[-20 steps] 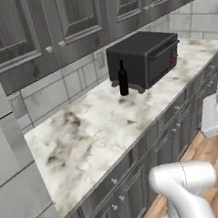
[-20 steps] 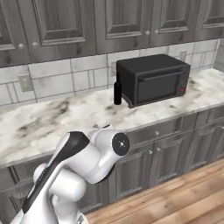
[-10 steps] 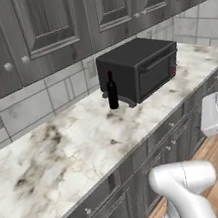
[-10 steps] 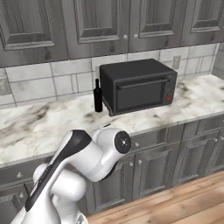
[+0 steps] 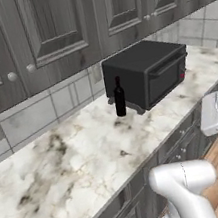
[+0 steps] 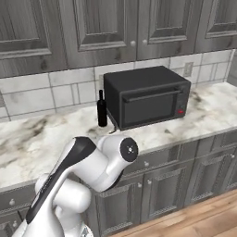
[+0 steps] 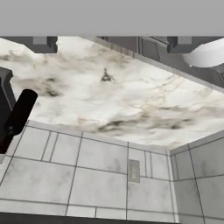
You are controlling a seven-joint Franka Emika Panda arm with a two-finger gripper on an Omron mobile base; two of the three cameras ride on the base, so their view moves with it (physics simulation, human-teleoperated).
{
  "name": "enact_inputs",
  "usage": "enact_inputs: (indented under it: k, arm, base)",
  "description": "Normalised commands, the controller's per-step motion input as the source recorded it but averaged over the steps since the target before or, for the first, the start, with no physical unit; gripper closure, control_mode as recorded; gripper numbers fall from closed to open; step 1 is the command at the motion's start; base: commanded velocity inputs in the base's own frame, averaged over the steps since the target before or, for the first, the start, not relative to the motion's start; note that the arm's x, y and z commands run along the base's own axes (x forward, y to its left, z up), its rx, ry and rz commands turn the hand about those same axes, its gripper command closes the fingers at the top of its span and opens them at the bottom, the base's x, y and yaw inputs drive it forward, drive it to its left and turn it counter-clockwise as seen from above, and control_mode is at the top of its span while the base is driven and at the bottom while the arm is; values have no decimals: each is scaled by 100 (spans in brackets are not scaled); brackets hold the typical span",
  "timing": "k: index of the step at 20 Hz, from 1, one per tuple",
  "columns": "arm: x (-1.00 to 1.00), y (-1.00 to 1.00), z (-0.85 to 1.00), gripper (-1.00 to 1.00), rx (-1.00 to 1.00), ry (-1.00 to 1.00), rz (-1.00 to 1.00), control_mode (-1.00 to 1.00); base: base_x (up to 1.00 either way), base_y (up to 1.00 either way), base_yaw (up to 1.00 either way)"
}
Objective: Move the drinks to the dining counter.
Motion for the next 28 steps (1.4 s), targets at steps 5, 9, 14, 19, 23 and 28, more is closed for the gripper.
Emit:
enact_inputs:
  k: [5,9,14,19,23,28]
  arm:
    - [0,0,0,-100,0,0,0,100]
    - [0,0,0,-100,0,0,0,100]
    - [0,0,0,-100,0,0,0,100]
    - [0,0,0,-100,0,0,0,100]
    - [0,0,0,-100,0,0,0,100]
    - [0,0,0,-100,0,0,0,100]
  base:
    - [94,-12,0]
    - [78,-17,2]
    - [83,-16,15]
    - [91,-29,27]
    - [100,-37,43]
    - [94,-26,48]
